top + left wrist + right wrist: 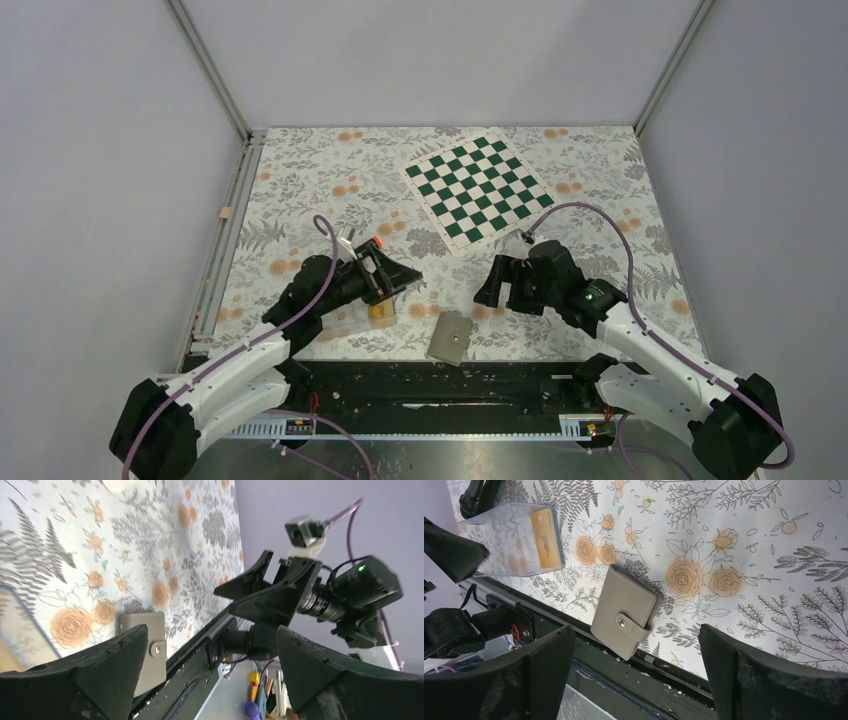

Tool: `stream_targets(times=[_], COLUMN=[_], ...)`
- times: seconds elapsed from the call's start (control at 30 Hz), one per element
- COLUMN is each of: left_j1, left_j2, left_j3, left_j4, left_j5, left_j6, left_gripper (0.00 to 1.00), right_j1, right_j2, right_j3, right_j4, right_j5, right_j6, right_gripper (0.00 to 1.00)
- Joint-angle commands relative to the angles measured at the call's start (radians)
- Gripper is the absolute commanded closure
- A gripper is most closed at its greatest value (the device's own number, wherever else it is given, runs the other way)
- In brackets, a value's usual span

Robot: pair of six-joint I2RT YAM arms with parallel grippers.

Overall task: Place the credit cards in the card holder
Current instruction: Reset both arms

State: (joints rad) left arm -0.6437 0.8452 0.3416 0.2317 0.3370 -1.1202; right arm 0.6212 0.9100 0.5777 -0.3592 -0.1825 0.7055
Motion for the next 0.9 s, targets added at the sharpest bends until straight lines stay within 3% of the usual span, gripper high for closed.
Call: stream_targets(times=[0.0, 0.1, 0.23, 0.4, 0.5, 0.7, 0.87], left_j1=[0.133, 0.221, 0.301, 0.308, 0.308, 0.308, 0.308], left_j2=[-0.067, -0.11, -0.166, -0.184, -0.171, -0.203, -0.19], left_j3=[-0.037, -0.043, 0.023, 0.211, 0.285, 0.23, 0.129], left_j4=[0.103, 0.067, -0.105, -0.42, -0.499, -0.363, -0.196], left_j5=[0.129, 0.121, 0.03, -0.224, -0.358, -0.584, -0.74], left_j6=[-0.021, -0.006, 0.118, 0.399, 0.546, 0.746, 0.818], left_gripper=[0.01, 0.01, 0.01, 0.01, 0.01, 0.01, 0.01], right_j1=[-0.019, -0.021, -0.035, -0.164, -0.281, -0.481, -0.497], right_j2=[-0.003, 0.034, 0.087, 0.151, 0.189, 0.203, 0.176], right_j3=[0.019, 0.071, 0.15, 0.208, 0.217, 0.187, 0.105], right_j4=[-0.046, -0.118, -0.196, -0.232, -0.228, -0.132, 0.055], right_j5=[0.04, 0.107, 0.208, 0.249, 0.227, 0.275, 0.419], right_j6=[-0.002, -0.029, -0.089, -0.186, -0.239, -0.338, -0.428], right_gripper=[0.01, 0.01, 0.01, 0.01, 0.01, 0.01, 0.01])
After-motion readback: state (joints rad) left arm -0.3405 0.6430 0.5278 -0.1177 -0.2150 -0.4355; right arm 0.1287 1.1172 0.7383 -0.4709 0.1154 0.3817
